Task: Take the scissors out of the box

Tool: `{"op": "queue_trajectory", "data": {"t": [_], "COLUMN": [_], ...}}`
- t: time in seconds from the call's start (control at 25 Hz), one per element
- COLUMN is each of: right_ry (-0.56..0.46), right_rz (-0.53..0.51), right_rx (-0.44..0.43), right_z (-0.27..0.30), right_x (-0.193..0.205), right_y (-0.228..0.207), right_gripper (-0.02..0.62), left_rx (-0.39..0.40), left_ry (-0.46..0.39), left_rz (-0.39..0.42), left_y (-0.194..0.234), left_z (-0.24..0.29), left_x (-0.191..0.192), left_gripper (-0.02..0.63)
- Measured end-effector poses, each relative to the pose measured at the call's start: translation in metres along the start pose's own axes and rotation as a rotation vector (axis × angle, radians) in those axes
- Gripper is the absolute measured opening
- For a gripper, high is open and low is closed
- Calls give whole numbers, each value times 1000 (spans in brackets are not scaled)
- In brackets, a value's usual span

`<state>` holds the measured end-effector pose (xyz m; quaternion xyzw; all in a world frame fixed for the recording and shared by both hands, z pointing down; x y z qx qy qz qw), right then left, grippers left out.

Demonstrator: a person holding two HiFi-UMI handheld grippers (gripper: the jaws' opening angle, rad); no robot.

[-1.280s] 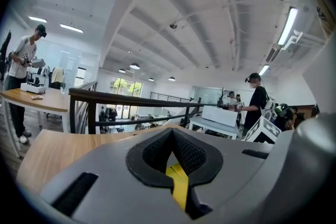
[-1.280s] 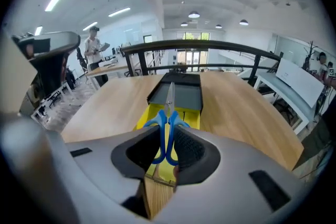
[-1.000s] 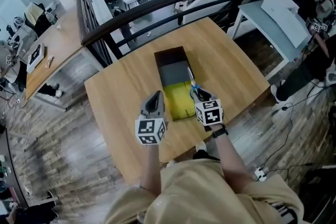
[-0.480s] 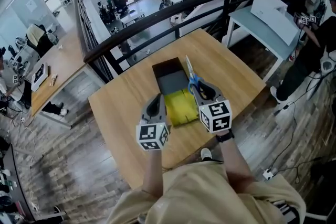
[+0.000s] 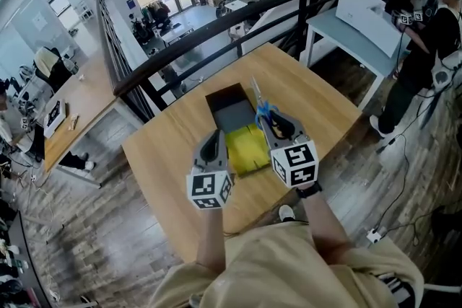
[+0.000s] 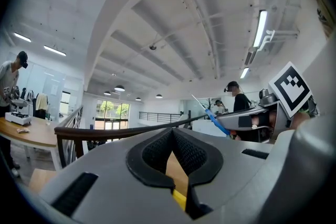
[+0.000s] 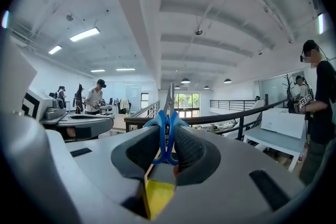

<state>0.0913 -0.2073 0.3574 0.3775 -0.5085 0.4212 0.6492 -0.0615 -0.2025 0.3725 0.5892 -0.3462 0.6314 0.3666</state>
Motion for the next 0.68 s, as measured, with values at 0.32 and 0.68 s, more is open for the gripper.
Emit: {"op": "queue_trajectory", "data": {"t": [0.32,0.68], "right_ry": [2,34], "right_rz": [9,19], "right_rx": [9,15], "right_z": [-2,5], "right_x": [10,27], "right_y": [-6,-20], "right_gripper": [87,87], "left_rx": [1,-9], "left_ry": [10,31], "left_rz": [1,-10], "left_y": [-7,-10], "left_z": [4,13], "left_x": [6,23], "left_gripper": [11,11]}}
Point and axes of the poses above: the fingertips, and each gripper's own axes: z forward along the fingers, y to its left, x out of its underside, the point moved 3 cm from there along -z, backward along the fingers, and after that the axes turned 6 degrees about y, right-handed, at the moved point
